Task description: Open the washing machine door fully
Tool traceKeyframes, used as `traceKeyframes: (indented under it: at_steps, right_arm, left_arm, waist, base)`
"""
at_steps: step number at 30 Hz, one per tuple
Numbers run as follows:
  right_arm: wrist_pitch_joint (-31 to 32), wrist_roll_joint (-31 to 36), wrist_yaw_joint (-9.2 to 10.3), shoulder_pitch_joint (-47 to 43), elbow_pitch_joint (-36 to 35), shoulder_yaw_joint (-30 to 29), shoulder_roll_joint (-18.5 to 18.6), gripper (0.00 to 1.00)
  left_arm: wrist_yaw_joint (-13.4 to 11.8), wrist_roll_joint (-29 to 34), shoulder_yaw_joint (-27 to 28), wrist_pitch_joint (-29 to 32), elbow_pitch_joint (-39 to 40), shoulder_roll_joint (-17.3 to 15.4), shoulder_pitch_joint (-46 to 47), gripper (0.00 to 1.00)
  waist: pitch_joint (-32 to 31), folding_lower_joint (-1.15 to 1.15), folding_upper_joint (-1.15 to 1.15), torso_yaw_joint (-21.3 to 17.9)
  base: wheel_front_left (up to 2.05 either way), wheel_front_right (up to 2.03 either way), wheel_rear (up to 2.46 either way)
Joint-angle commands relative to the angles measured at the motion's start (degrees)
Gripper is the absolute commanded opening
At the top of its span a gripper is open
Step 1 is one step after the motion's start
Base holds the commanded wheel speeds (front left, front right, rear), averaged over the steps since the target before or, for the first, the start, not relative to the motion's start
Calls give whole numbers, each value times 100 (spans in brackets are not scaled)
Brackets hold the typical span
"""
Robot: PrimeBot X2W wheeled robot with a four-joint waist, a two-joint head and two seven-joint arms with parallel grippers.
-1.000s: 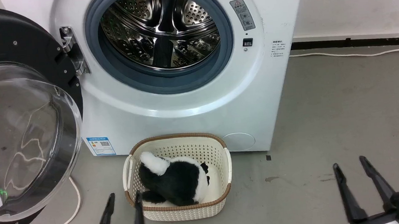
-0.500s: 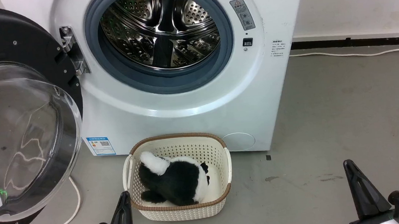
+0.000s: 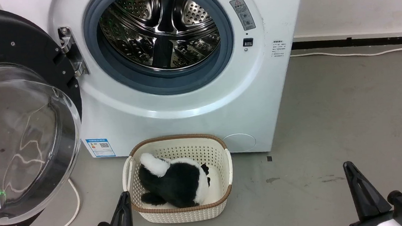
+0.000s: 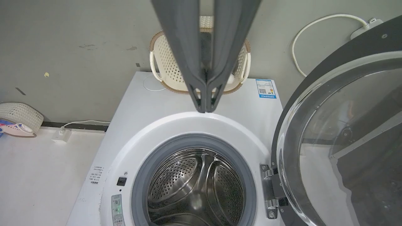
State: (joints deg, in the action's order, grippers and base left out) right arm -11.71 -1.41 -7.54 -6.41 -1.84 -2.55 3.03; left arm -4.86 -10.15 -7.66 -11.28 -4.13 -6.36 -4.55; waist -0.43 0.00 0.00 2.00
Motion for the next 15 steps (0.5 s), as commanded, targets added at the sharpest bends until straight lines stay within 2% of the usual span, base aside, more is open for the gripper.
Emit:
traceKeyframes:
  at_steps: [1,15]
  right_arm:
    - [18,24,1,96,26,15,-3,0]
    - [182,40,2,174,49,49,-5,0]
  left_arm:
    - [26,53,39,37,28,11,78,0]
    - [92,190,143,193,83,59,132,0]
  waist:
    - [0,0,0,-2]
    - [7,0,0,-30]
  base:
    - [0,0,0]
    - [0,0,0]
